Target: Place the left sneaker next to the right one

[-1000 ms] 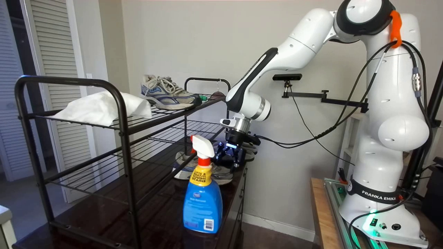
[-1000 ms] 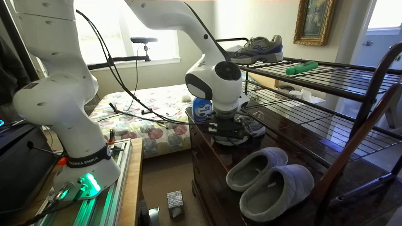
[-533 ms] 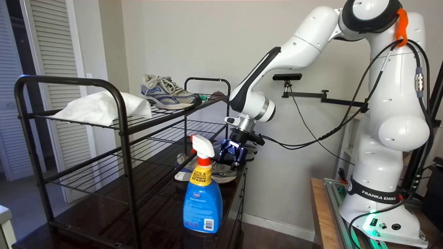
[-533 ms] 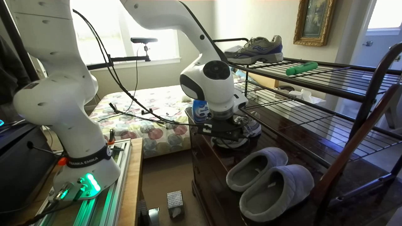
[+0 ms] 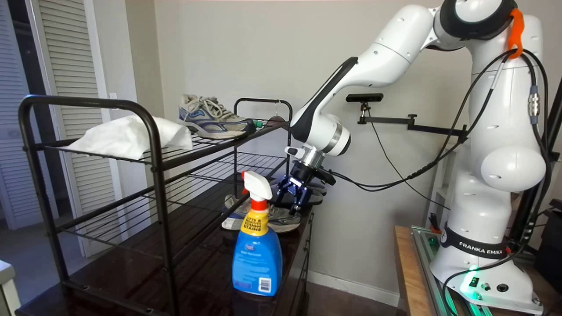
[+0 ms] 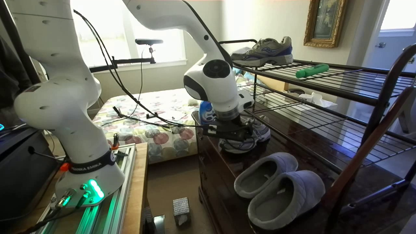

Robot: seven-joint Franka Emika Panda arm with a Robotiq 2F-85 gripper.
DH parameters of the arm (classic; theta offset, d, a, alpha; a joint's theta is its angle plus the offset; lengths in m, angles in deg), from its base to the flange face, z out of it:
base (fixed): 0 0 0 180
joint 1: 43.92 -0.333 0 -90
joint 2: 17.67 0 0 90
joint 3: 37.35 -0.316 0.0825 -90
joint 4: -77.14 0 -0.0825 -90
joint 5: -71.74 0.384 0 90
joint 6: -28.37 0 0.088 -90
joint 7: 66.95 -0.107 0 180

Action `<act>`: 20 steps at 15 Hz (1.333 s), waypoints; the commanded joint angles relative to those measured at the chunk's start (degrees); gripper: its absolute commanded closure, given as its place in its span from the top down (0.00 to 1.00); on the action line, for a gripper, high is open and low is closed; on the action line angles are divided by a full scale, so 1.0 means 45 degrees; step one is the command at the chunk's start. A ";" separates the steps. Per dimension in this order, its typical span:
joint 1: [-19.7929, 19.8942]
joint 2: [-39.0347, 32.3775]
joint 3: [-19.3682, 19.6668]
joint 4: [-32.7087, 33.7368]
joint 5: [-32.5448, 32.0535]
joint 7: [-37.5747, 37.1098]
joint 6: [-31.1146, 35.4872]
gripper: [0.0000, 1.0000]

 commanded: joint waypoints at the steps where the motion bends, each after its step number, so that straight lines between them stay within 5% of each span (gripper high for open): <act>1: -0.0237 -0.0416 -0.0438 0.0410 0.1508 -0.0004 0.0744 1.00; 6: -0.0362 -0.0908 -0.0728 0.0901 0.3404 -0.0897 0.2182 1.00; 12: -0.0286 -0.1303 -0.0653 0.0963 0.2896 -0.2290 0.1680 1.00; 20: -0.0137 -0.1044 -0.0662 0.1157 0.3382 -0.1926 0.1381 1.00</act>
